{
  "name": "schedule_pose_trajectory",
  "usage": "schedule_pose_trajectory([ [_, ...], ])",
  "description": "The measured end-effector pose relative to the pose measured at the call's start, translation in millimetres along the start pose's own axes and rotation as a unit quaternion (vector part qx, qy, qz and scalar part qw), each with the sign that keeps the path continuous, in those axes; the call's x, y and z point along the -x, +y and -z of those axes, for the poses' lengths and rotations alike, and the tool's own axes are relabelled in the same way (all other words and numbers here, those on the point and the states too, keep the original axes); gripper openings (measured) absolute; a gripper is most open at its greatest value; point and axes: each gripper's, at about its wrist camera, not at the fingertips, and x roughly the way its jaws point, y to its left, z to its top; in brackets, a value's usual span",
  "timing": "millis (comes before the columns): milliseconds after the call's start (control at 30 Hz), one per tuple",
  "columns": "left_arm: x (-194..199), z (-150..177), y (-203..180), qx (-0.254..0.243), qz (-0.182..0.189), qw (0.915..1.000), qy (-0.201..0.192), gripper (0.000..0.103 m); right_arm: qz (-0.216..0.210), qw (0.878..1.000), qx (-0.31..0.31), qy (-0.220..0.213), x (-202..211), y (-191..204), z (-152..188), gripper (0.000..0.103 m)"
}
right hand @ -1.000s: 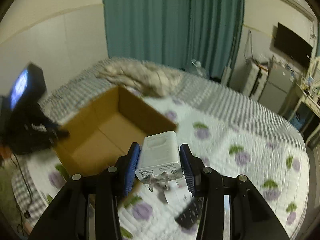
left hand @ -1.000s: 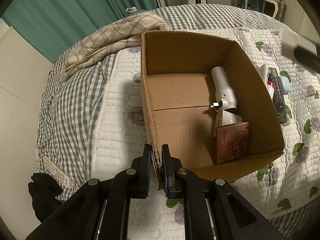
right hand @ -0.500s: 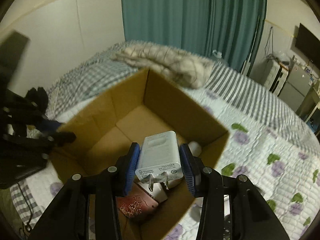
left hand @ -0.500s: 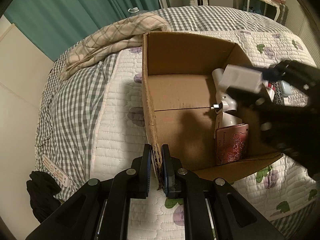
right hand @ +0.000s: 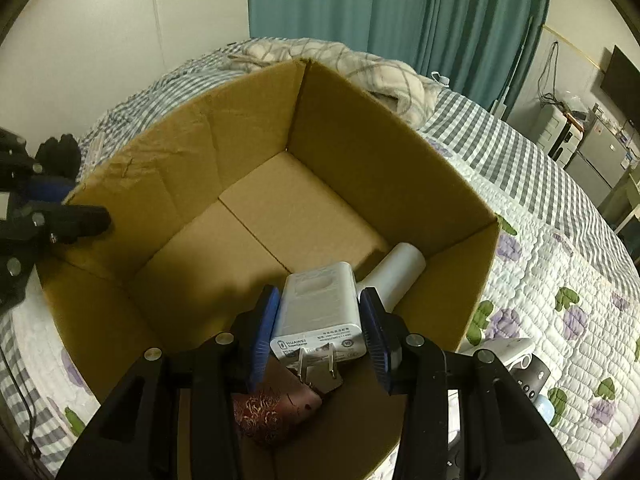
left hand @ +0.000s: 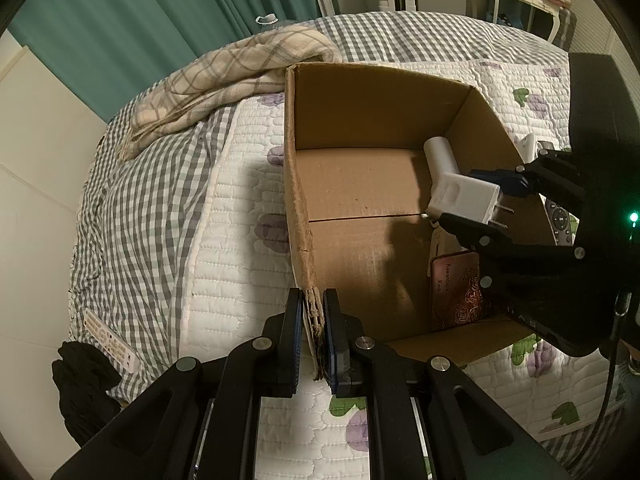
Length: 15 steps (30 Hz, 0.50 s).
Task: Organize rigid objects
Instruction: 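Carry the white plug charger into the box with the right tool and release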
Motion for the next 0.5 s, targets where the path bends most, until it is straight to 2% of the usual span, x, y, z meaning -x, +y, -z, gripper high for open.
schedule_pose_trajectory([
  [267, -0.5, 0.5, -0.5, 0.002, 0.002, 1.0000, 0.000, 0.010, -0.007, 1.000, -0.004, 0.004, 5.1, -4.2, 6.7, 0.042],
  [300, -1.0, 0.6, -0.9, 0.003, 0.001, 1.0000, 0.001, 0.010, -0.003, 1.000, -0.007, 0.000, 9.6, -5.3, 6.7, 0.046],
  [367, -0.7, 0.6, -1.7, 0.001, 0.000, 1.0000, 0.001, 0.010, 0.006, 1.000, -0.014, -0.015, 25.8, -10.5, 5.3, 0.068],
  [500, 0.6, 0.2, -2.7, 0.000, -0.001, 1.0000, 0.001, 0.010, 0.027, 0.998, -0.020, -0.057, 72.3, -26.6, -2.4, 0.071],
])
